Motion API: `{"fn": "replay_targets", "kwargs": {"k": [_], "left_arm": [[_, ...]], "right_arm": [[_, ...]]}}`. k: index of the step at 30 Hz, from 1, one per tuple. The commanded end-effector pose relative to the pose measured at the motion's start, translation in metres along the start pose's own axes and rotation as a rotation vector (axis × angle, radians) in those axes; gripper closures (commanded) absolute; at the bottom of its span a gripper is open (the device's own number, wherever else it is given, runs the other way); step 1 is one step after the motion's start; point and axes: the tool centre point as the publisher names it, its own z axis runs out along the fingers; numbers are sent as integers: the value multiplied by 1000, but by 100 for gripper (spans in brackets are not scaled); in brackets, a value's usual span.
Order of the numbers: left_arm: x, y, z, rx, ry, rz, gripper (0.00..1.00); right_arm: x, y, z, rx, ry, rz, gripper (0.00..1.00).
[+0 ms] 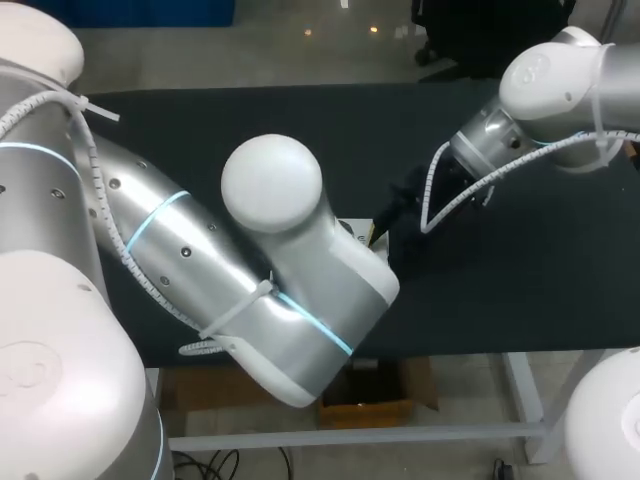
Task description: Assemble the packaging by folding the flat box into shape, placing the metal phone stand inside, and closing the box properly
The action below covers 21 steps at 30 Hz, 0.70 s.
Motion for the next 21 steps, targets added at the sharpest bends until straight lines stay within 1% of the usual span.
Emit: {"fn": "replay_targets", "kwargs": {"k": [1, 8, 10, 11, 12, 13, 14, 21], "left_arm": [[7, 0, 2, -1, -29, -1, 62], [9, -1, 0, -5, -34, -1, 61], [9, -1, 0, -6, -34, -2, 61], [9, -1, 0, -6, -33, -2, 61], [10, -1, 0, -7, -33, -2, 62], [10, -2, 0, -8, -33, -1, 62], [11, -2, 0, -9, -34, 1, 62], [12, -2, 0, -11, -38, 4, 62]], "right_arm": [[-1, -5, -2, -9, -1, 0, 50], [-3, -15, -8, -31, 7, -12, 51], [-3, -19, -10, -39, 7, -16, 53], [-3, -20, -11, -45, 9, -18, 56], [-4, -22, -12, -50, 11, -20, 66], [-4, -24, -13, -57, 14, -21, 85], [-4, -26, -14, -61, 14, -24, 100], [2, -42, -18, -100, 4, -62, 100]]}}
